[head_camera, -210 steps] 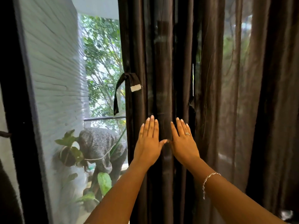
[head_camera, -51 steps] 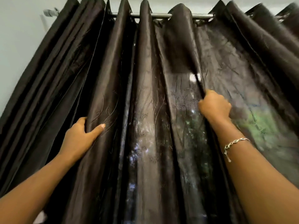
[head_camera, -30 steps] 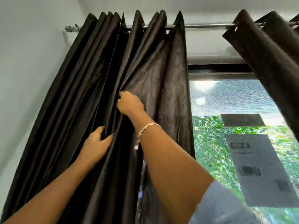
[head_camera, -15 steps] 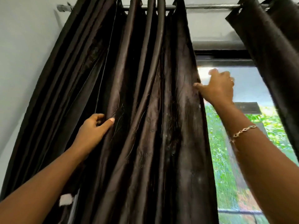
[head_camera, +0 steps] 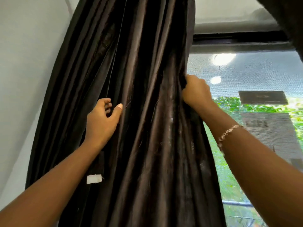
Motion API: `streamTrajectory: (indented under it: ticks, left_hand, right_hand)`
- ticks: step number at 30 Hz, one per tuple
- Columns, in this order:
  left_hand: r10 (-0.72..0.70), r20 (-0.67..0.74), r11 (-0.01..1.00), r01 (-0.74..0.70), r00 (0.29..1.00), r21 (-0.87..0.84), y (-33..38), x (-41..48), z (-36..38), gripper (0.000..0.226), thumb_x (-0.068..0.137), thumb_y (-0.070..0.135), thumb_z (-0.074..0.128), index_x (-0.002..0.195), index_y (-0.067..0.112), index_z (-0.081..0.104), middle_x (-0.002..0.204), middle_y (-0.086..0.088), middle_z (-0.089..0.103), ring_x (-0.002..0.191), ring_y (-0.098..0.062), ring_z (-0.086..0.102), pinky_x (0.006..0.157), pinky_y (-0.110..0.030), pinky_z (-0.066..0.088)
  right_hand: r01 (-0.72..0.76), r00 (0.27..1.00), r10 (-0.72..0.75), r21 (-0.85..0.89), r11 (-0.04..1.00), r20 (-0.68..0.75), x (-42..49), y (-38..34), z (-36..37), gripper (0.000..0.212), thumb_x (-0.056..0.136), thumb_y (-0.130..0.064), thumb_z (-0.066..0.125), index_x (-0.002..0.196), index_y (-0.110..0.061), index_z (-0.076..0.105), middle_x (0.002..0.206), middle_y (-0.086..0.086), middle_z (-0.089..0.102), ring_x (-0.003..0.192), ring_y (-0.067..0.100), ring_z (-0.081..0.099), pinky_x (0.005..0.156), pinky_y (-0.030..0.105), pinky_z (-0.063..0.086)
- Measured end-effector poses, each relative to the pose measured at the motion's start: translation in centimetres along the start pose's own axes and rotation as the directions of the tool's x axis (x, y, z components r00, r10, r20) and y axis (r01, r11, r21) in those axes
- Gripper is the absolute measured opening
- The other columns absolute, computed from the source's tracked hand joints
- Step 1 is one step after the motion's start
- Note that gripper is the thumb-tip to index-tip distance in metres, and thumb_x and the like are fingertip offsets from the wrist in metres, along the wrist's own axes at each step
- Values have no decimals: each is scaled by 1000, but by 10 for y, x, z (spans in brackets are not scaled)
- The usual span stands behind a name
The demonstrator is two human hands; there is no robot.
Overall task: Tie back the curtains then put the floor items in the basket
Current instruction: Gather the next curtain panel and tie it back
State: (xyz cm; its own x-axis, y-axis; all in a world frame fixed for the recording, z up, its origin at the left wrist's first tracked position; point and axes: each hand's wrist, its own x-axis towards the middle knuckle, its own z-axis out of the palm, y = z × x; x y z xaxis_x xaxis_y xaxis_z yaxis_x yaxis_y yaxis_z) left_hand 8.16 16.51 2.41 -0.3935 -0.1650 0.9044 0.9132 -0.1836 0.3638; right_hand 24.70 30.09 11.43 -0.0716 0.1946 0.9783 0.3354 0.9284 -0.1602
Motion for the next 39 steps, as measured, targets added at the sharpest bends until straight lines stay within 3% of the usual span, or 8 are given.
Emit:
streamTrajectory:
  ticks: [12,16,21,26,28,33,37,39]
  left_hand:
    - [148,-16,984,-145,989,105,-6,-5,-13,43,89,29,57,128,11,50,124,-5,60,113,-18,56,86,-22,38]
    - [187,-28,981,-185,982,67,-2,-15,-14,47,87,21,59,131,10,47,127,-9,58,117,-22,55,98,-39,45]
    - [213,22,963,-214,977,165,8,-41,-6,33,89,22,57,118,7,58,124,-7,59,137,-21,33,102,-26,30]
    - [222,35,949,-224,974,221,29,-74,10,40,91,35,52,118,6,58,126,-6,57,143,-21,18,108,-31,29]
    - [205,88,938,-221,975,269,38,-84,21,51,89,45,52,123,6,56,128,-6,57,142,-20,22,117,-40,16]
    - [211,170,886,-262,963,382,57,-114,50,72,80,61,52,129,8,49,136,-6,48,140,-19,25,115,-32,-9]
    - [221,183,838,-282,958,467,64,-135,69,59,89,38,55,136,6,40,151,-13,26,145,-23,11,115,-31,-7]
    - [185,214,841,-268,959,471,63,-143,76,47,94,19,49,138,7,37,148,-11,34,142,-21,21,117,-29,2]
  right_hand:
    - [252,952,-270,132,959,141,10,-135,60,29,91,-7,38,115,-3,53,124,20,56,115,39,52,90,38,43]
    - [224,967,-235,119,967,94,8,-100,56,16,85,-3,39,88,-4,55,115,25,58,109,42,54,86,40,43]
    - [106,990,-114,97,990,80,-14,-30,35,25,86,-18,58,110,-14,61,110,19,65,107,39,57,85,39,46]
    - [-12,978,10,11,1000,207,-29,21,17,30,80,-17,63,109,-9,61,109,24,62,104,41,58,85,41,47]
    - [-32,972,25,24,999,232,-32,33,14,22,82,-11,57,103,-5,61,104,26,63,99,42,59,83,42,48]
    - [25,966,-24,-3,1000,256,-40,57,12,19,86,-7,47,100,2,57,106,31,59,101,44,57,74,36,40]
    - [11,961,-16,20,1000,274,-45,72,9,20,89,-11,44,99,1,57,102,31,60,95,43,59,71,34,40]
    - [-4,949,-16,63,998,316,-48,77,9,21,90,-12,44,99,2,56,101,31,61,93,43,61,74,39,47]
